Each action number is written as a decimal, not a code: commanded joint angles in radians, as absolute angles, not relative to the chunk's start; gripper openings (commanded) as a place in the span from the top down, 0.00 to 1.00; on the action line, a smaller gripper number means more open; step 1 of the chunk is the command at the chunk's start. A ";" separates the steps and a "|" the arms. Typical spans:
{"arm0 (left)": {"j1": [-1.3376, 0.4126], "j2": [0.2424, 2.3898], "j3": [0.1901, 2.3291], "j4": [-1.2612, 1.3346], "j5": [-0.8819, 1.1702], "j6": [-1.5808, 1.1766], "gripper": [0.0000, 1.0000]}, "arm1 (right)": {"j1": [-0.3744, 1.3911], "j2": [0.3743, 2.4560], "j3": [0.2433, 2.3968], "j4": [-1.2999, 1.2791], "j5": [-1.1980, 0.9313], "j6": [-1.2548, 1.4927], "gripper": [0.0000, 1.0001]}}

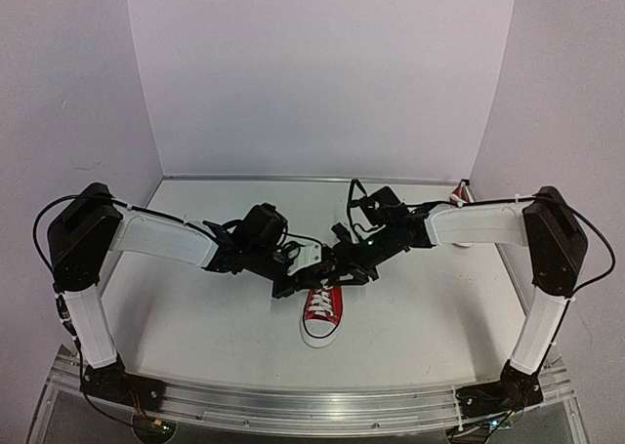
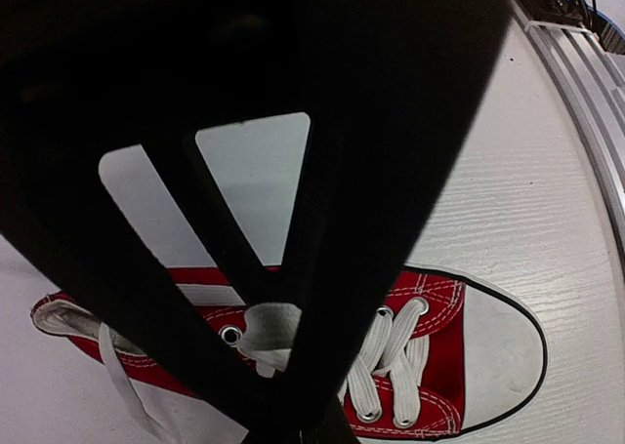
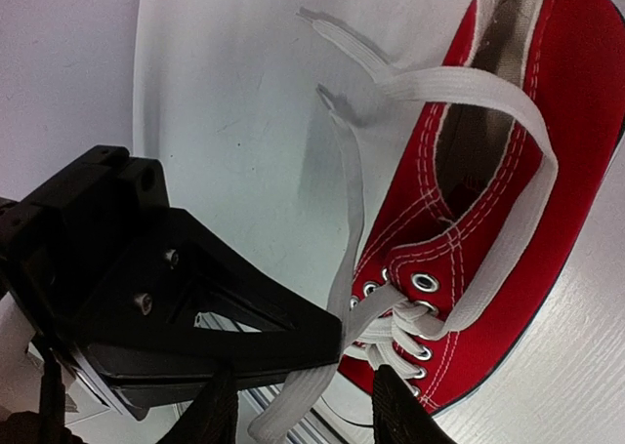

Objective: Tie the shoes

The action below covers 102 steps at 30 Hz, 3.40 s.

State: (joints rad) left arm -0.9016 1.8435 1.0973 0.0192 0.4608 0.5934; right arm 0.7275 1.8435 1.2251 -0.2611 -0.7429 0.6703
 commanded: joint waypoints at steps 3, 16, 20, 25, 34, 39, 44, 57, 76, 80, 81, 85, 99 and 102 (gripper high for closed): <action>-0.899 1.824 1.138 0.025 0.472 0.584 1.00 | 0.723 1.856 1.265 -0.227 -0.716 0.694 0.71; -0.872 1.828 1.194 -0.059 0.453 0.546 0.81 | 0.730 1.865 1.268 -0.236 -0.723 0.690 1.00; -0.755 1.776 1.215 -0.165 0.506 0.520 0.63 | 0.730 1.861 1.275 -0.243 -0.705 0.690 1.00; -0.660 1.790 1.242 -0.279 0.484 0.566 0.56 | 0.730 1.861 1.280 -0.246 -0.697 0.689 1.00; -0.652 1.972 1.347 -0.409 0.447 0.623 0.50 | 0.730 1.856 1.284 -0.255 -0.685 0.689 1.00; -0.653 2.045 1.393 -0.417 0.359 0.634 0.52 | 0.730 1.856 1.279 -0.262 -0.683 0.689 1.00; -0.659 2.089 1.422 -0.434 0.272 0.662 0.56 | 0.730 1.866 1.290 -0.270 -0.680 0.687 1.00; -0.669 2.108 1.445 -0.535 0.175 0.603 1.00 | 0.730 1.880 1.299 -0.293 -0.654 0.666 1.00; -0.859 1.353 1.032 -0.795 0.077 0.022 1.00 | 0.727 1.874 1.321 -0.315 -0.565 0.701 1.00; -0.994 1.229 1.010 -0.843 0.026 -0.074 1.00 | 0.727 1.876 1.327 -0.318 -0.554 0.707 1.00; -1.021 1.205 1.018 -0.846 0.023 -0.080 1.00 | 0.727 1.878 1.332 -0.319 -0.551 0.707 1.00; -1.081 1.221 1.065 -0.890 0.084 -0.057 1.00 | 0.721 1.884 1.350 -0.324 -0.549 0.702 1.00; -1.222 1.851 1.513 -0.429 0.390 0.354 1.00 | 0.709 1.931 1.425 -0.349 -0.705 0.555 1.00; -1.243 2.024 1.751 -0.521 0.440 0.475 1.00 | 0.705 1.940 1.446 -0.355 -0.736 0.506 1.00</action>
